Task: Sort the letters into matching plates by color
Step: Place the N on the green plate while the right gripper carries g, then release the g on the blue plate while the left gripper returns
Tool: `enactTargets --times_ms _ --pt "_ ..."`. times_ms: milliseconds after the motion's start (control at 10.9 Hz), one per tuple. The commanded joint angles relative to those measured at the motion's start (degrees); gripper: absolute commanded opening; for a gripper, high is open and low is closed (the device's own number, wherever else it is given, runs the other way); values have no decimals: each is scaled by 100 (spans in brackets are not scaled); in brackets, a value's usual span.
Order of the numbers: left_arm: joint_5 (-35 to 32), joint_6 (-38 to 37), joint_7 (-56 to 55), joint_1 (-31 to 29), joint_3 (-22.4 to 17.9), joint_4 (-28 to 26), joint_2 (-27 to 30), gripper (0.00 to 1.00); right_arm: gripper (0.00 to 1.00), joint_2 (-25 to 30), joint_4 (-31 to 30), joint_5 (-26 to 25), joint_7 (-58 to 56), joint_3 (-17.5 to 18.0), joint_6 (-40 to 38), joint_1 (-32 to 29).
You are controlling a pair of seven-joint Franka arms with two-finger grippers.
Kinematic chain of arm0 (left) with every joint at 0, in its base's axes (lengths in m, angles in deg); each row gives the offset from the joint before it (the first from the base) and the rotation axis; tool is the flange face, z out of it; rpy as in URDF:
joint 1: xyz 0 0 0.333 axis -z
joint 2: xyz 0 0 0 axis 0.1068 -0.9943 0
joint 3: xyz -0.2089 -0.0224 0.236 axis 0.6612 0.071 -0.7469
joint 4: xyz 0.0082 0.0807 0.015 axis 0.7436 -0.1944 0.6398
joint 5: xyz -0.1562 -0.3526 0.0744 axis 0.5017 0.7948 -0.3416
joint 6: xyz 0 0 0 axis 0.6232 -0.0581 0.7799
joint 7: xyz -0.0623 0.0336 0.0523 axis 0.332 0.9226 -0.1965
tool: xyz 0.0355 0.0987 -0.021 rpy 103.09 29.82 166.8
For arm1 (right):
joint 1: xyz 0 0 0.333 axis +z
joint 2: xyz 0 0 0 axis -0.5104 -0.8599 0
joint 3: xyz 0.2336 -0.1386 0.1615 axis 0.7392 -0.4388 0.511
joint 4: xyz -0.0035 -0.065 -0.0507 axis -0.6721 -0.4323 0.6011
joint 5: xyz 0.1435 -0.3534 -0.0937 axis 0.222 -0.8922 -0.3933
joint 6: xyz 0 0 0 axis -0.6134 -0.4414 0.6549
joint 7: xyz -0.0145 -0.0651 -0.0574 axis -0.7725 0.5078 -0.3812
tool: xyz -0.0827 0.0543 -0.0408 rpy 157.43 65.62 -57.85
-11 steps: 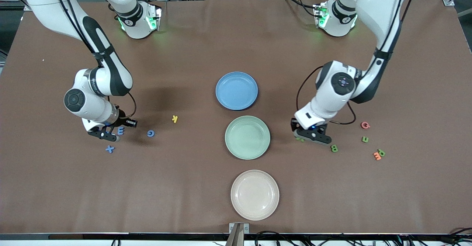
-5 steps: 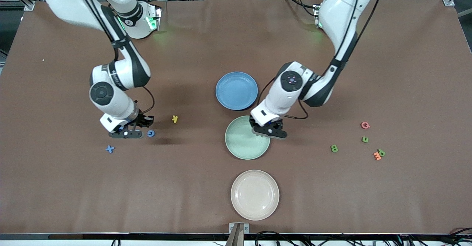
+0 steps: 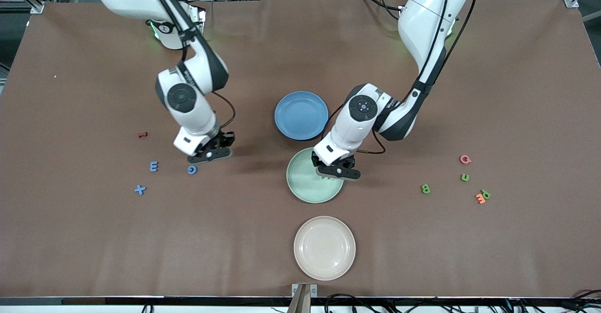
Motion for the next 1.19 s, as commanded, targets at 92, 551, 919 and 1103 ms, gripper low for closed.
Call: enactTargets --times_ms 92,551,919,1103 --pt "-111 -152 -178 -1 -45 105 65 100 20 -211 445 -43 740 -43 -289 951" --pt "-375 -1073 1022 -930 -185 17 539 100 21 -949 1183 -35 1752 -43 -289 1901" --pt "-305 -1207 1423 -1810 -176 35 452 100 24 -1258 1404 -35 2271 -34 -289 2368" --pt "-374 -1207 320 -1812 -185 35 259 99 35 -1249 1413 -26 2525 35 -289 2377"
